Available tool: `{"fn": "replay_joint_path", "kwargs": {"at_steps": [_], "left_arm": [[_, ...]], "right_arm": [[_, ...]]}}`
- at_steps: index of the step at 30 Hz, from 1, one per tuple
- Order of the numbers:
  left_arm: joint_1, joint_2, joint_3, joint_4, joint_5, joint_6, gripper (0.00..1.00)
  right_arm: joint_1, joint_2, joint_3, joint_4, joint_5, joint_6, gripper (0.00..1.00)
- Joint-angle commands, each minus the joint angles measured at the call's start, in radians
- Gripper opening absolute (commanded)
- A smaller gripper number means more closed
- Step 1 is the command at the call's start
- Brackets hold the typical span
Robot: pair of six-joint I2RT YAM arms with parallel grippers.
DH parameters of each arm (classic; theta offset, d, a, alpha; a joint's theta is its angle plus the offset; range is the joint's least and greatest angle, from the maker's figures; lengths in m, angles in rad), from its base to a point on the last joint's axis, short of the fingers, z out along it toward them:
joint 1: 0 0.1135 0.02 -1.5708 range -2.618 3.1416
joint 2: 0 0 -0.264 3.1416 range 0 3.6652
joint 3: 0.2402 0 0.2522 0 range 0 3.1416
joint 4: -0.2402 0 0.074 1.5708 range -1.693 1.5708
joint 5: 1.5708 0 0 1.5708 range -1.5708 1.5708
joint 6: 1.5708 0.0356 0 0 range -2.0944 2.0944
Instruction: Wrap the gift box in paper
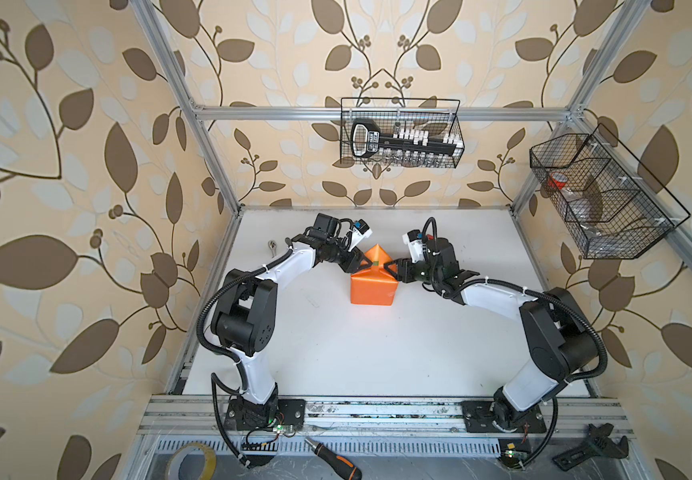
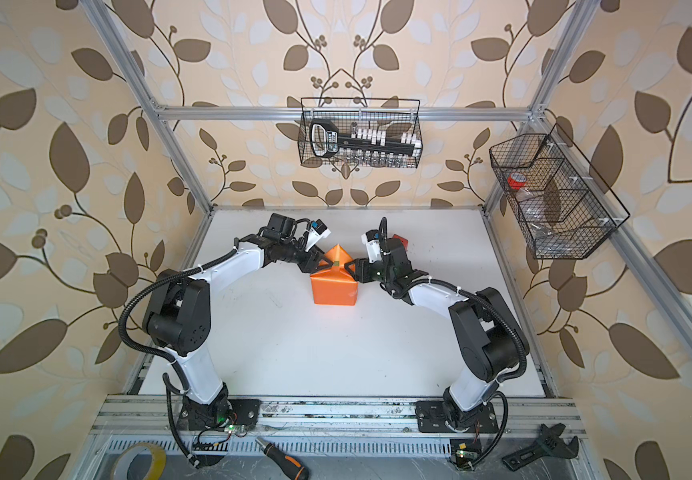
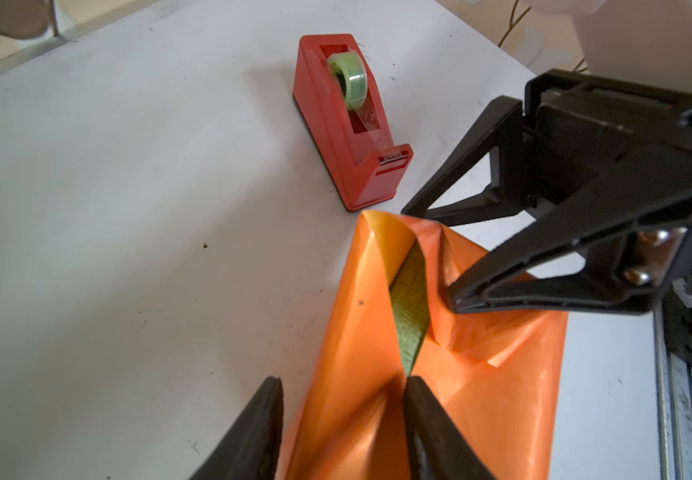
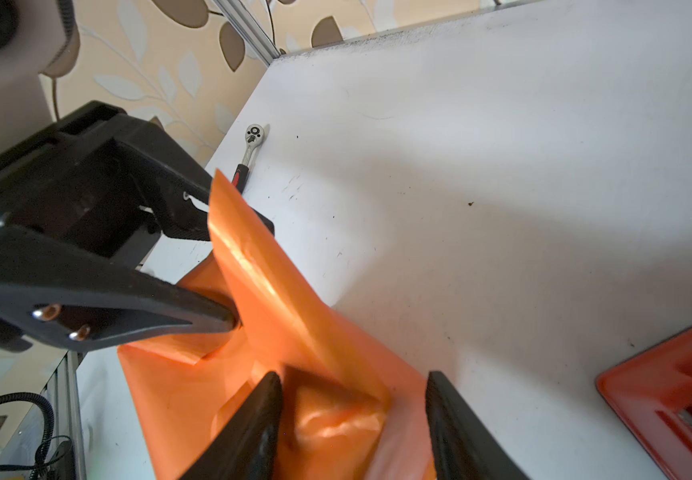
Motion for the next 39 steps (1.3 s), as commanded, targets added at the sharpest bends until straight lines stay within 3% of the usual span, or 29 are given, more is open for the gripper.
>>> {"fn": "replay_joint_path", "kwargs": {"at_steps": [1, 12, 27, 33, 39], "left_arm": [[0.019, 0.017, 0.047, -0.073, 0.085, 0.087, 0.49], [0.048, 0.057, 0.091, -0.080, 0.226, 0.151, 0.34], [0.048, 0.093, 0.128, -0.051, 0.308, 0.144, 0.14], [0.041, 0.050, 0.074, -0.008, 0.287, 0.139, 0.06], [0.024, -0.021, -0.037, 0.092, 0.206, 0.128, 0.07]], "right_arm": [[-0.006, 0.021, -0.035, -0.113, 0.020, -0.047, 0.56], [-0.007, 0.024, -0.027, -0.118, 0.025, -0.055, 0.55], [-0.007, 0.023, -0.017, -0.129, 0.026, -0.055, 0.54], [-0.009, 0.029, 0.004, -0.140, 0.031, -0.055, 0.55], [-0.012, 0.040, 0.026, -0.150, 0.018, -0.056, 0.55]]}}
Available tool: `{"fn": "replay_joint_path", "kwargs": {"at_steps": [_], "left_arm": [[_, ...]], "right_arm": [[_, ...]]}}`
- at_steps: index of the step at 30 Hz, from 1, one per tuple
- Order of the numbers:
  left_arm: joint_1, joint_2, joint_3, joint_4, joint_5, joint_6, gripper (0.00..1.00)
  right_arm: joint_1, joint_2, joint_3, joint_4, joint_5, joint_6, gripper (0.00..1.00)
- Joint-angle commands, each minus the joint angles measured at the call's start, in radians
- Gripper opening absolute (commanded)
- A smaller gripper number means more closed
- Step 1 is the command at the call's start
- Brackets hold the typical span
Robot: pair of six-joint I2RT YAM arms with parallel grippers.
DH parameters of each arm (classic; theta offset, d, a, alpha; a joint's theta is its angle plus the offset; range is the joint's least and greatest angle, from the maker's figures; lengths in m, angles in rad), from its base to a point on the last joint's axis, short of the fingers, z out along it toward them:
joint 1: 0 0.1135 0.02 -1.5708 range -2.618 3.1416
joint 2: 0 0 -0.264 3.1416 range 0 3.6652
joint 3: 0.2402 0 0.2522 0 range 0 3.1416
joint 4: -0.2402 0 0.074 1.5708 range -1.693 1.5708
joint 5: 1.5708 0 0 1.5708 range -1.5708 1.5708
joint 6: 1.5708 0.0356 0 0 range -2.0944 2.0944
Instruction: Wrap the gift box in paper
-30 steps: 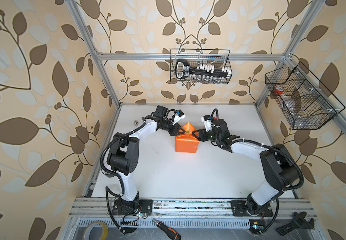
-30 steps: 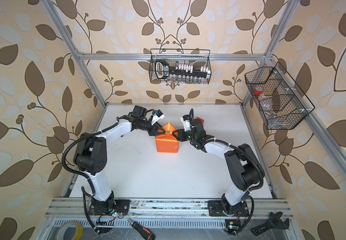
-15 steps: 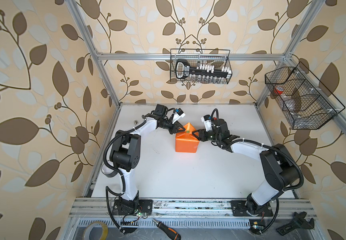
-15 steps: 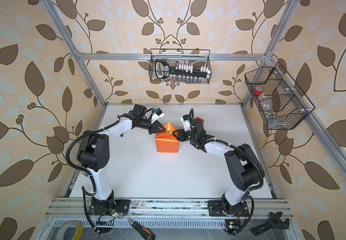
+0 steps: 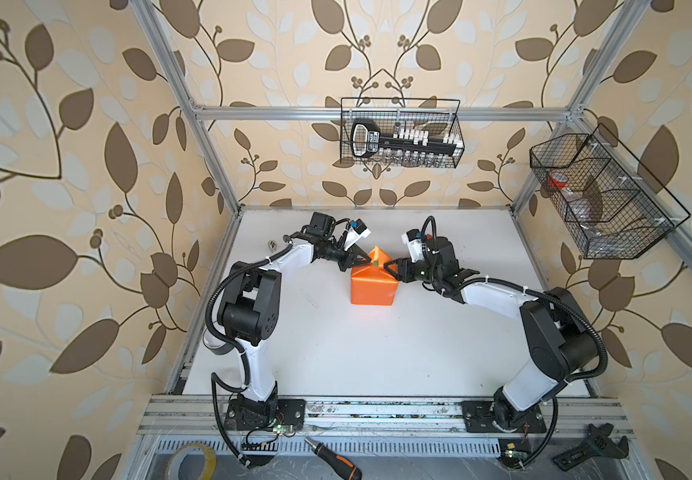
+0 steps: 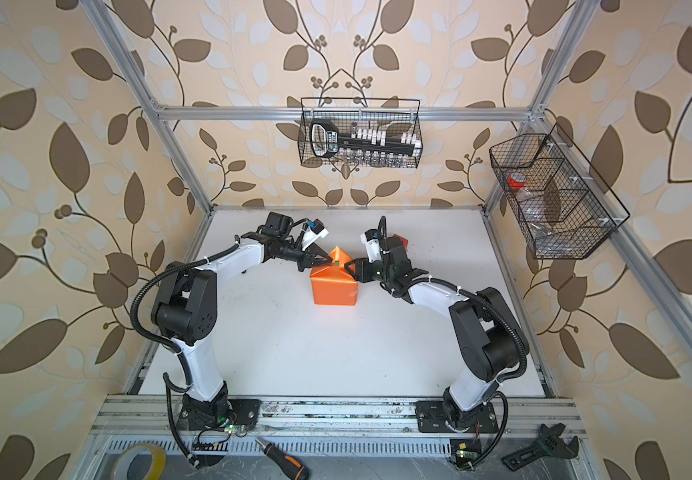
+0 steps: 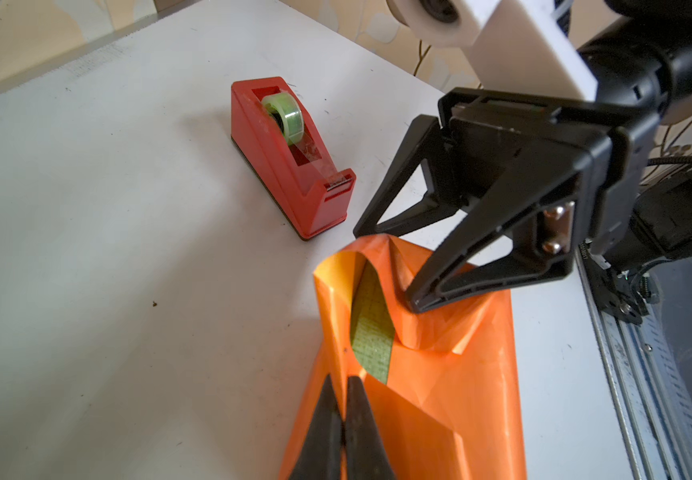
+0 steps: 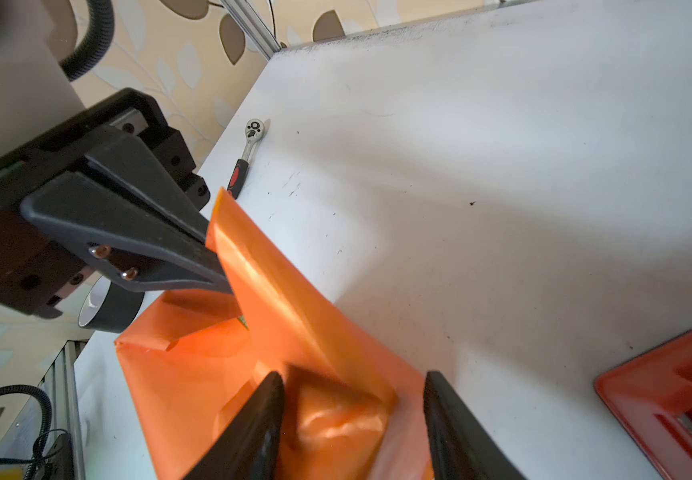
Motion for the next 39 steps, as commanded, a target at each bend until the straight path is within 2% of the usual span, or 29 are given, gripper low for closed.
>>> {"fn": "replay_joint_path", "kwargs": {"at_steps": [1, 10, 14, 22, 32, 39], "left_arm": [[-0.019, -0.083, -0.049, 0.058, -0.044, -0.003, 0.07], [-0.047, -0.192, -0.172, 0.187, -0.140, -0.062, 0.06], [-0.077, -0.223, -0.219, 0.232, -0.171, -0.071, 0.11], [-0.088, -0.197, -0.174, 0.188, -0.162, -0.058, 0.26], [-0.090, -0.167, -0.101, 0.167, -0.091, -0.059, 0.26], [-0.099, -0.157, -0.088, 0.133, -0.084, -0.043, 0.17]], "right_arm": [[-0.015, 0.038, 0.010, -0.119, 0.020, -0.042, 0.55], [-0.036, 0.023, 0.044, -0.163, -0.022, -0.085, 0.58], [-0.032, 0.015, 0.029, -0.157, -0.026, -0.076, 0.59], [-0.015, 0.022, -0.007, -0.122, -0.021, -0.056, 0.58], [-0.005, 0.028, -0.013, -0.122, -0.010, -0.052, 0.57], [-0.004, 0.028, -0.015, -0.121, -0.007, -0.050, 0.57]]}}
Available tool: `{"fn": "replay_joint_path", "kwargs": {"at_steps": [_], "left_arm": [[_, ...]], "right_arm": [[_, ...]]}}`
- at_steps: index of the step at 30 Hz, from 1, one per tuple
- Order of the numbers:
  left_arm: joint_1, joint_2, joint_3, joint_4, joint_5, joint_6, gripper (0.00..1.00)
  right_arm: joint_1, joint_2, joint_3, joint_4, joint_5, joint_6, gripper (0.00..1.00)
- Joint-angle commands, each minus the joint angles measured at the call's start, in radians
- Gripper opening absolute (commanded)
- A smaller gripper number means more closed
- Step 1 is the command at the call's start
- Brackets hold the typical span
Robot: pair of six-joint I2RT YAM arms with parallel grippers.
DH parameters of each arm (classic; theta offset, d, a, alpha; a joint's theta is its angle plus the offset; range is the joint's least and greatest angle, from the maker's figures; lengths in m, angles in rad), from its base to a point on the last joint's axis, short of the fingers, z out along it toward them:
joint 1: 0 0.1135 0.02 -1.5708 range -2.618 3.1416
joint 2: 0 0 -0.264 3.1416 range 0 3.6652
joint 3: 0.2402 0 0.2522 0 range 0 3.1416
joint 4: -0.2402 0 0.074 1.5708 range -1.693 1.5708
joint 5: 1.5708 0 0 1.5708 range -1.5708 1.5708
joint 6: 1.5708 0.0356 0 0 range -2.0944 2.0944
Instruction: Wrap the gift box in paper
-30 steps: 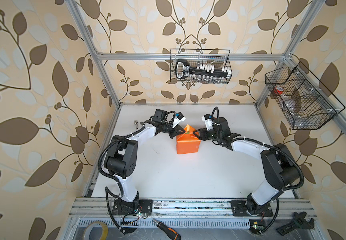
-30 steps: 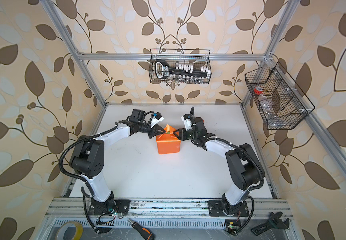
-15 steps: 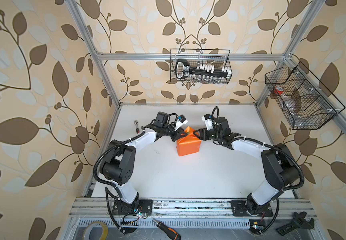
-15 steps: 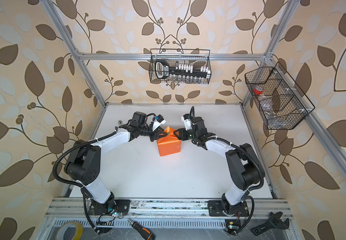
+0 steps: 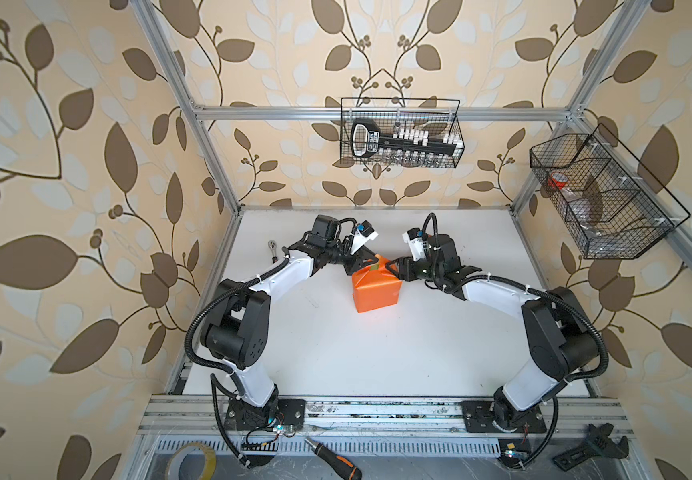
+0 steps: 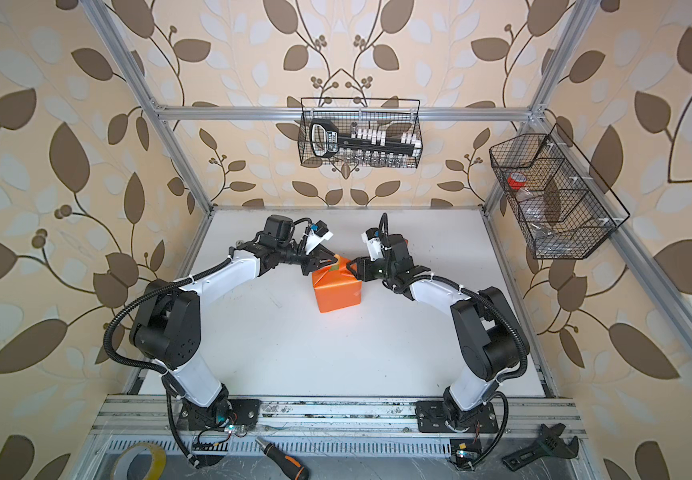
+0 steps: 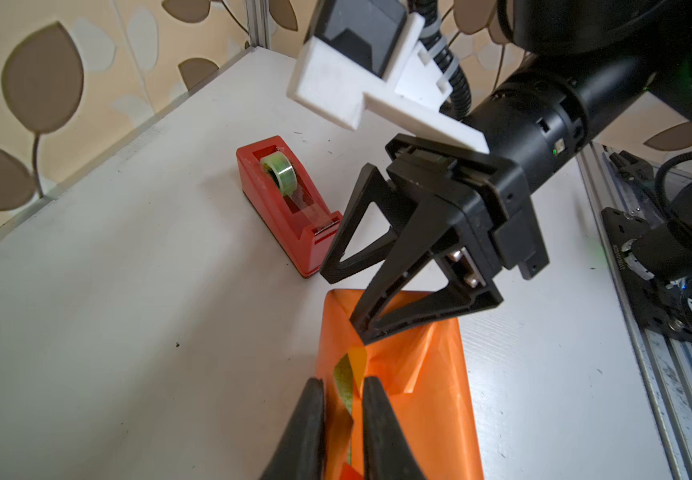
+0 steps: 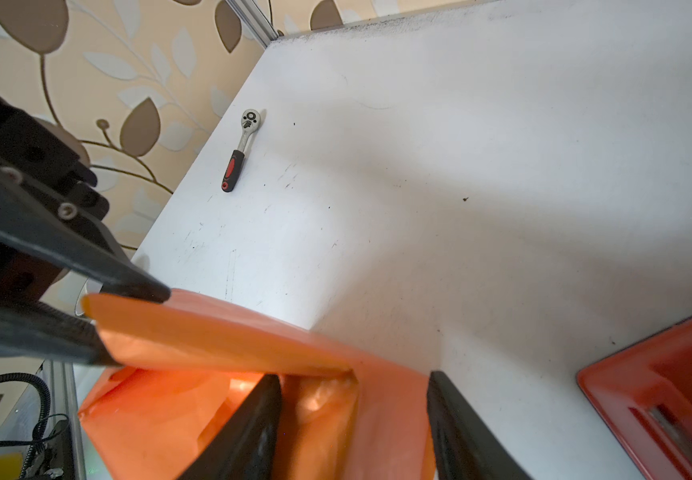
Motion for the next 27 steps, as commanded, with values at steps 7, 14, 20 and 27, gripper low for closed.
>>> {"fn": "replay_joint_path", "kwargs": {"at_steps": [7, 14, 20, 27], "left_arm": [[-0.028, -0.013, 0.006, -0.038, 0.027, 0.033, 0.08], [-0.043, -0.045, -0.031, -0.035, 0.006, 0.035, 0.04], [-0.047, -0.061, -0.052, -0.048, -0.011, 0.040, 0.02], [-0.056, -0.082, -0.086, -0.038, -0.009, 0.026, 0.02]], "right_arm": [[0.013, 0.033, -0.039, -0.060, 0.021, -0.009, 0.57], [0.013, 0.019, -0.045, -0.060, 0.023, -0.011, 0.59], [0.013, 0.008, -0.053, -0.059, 0.022, -0.010, 0.61], [0.010, -0.008, -0.063, -0.060, 0.021, -0.008, 0.63]]}}
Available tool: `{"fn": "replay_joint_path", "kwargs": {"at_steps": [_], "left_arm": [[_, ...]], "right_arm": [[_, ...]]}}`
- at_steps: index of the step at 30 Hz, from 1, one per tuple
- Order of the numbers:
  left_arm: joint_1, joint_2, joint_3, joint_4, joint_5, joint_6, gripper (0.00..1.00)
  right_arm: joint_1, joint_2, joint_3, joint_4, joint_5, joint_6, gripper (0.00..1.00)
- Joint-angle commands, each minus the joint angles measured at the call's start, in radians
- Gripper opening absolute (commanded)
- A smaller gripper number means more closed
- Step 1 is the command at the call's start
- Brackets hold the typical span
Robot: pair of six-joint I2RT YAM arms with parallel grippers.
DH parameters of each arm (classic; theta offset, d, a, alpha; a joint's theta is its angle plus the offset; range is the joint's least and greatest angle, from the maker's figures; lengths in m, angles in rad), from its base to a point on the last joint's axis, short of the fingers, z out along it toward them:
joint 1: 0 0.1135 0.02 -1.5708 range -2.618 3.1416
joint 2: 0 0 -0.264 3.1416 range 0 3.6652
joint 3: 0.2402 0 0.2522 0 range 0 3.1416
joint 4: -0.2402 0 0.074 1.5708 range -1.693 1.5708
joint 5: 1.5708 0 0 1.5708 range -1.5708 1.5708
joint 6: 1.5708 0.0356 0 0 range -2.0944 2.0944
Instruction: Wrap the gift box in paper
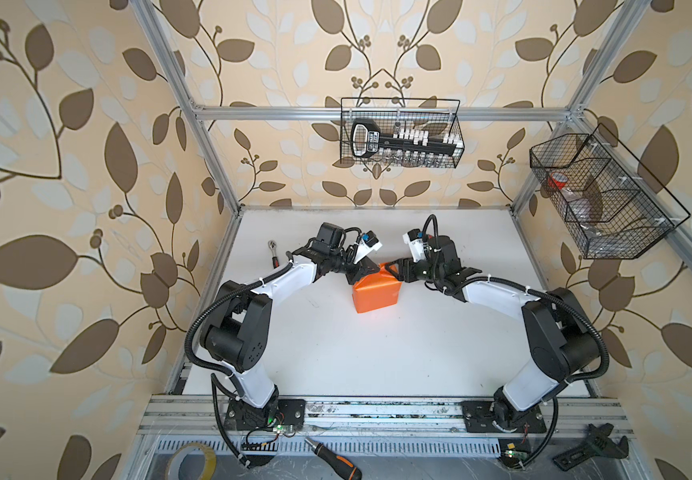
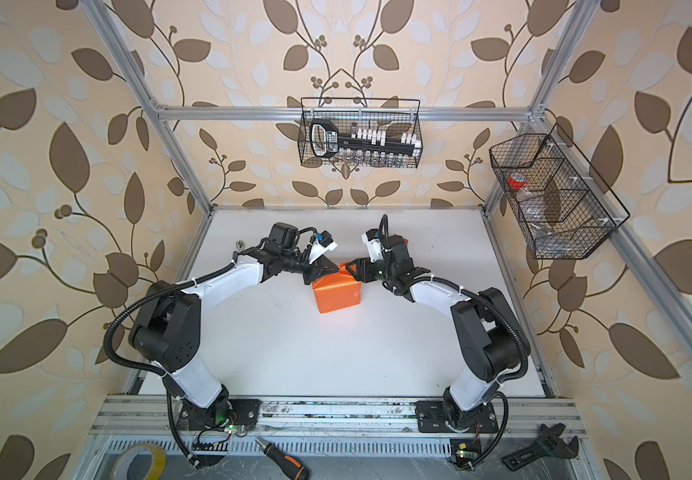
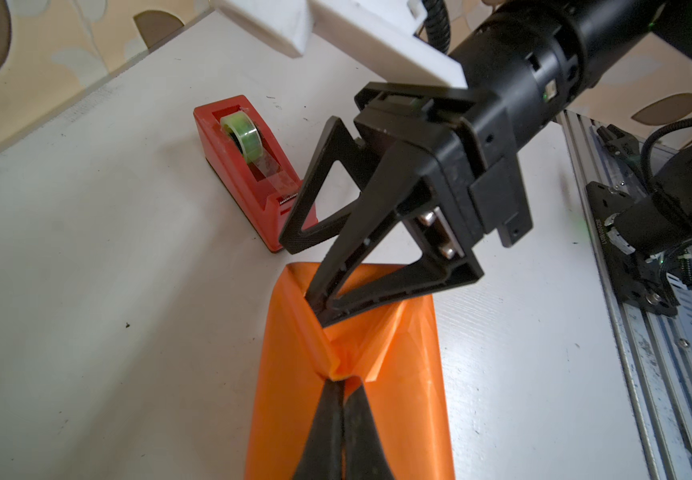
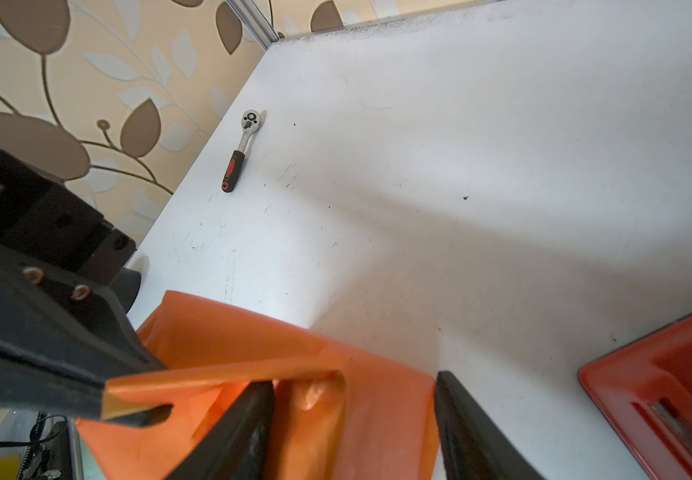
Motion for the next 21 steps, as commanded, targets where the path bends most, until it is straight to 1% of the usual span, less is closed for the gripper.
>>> {"fn": "replay_joint_path", "kwargs": {"at_steps": [1, 6, 15, 21], "left_arm": [[-0.018, -0.054, -0.024, -0.002, 0.017, 0.007, 0.02], [-0.031, -0.054, -0.043, -0.003, 0.018, -0.001, 0.06], [-0.039, -0.052, -0.069, -0.027, 0.026, -0.015, 0.19], [-0.039, -0.046, -0.082, -0.050, 0.024, -0.014, 0.26]], "right_arm": [[0.007, 0.001, -0.041, -0.079, 0.014, -0.011, 0.63], [0.005, 0.001, -0.043, -0.073, 0.010, -0.002, 0.63], [-0.001, 0.004, -0.041, -0.055, -0.004, 0.019, 0.63], [-0.022, -0.033, -0.042, -0.047, -0.057, 0.054, 0.63]]}}
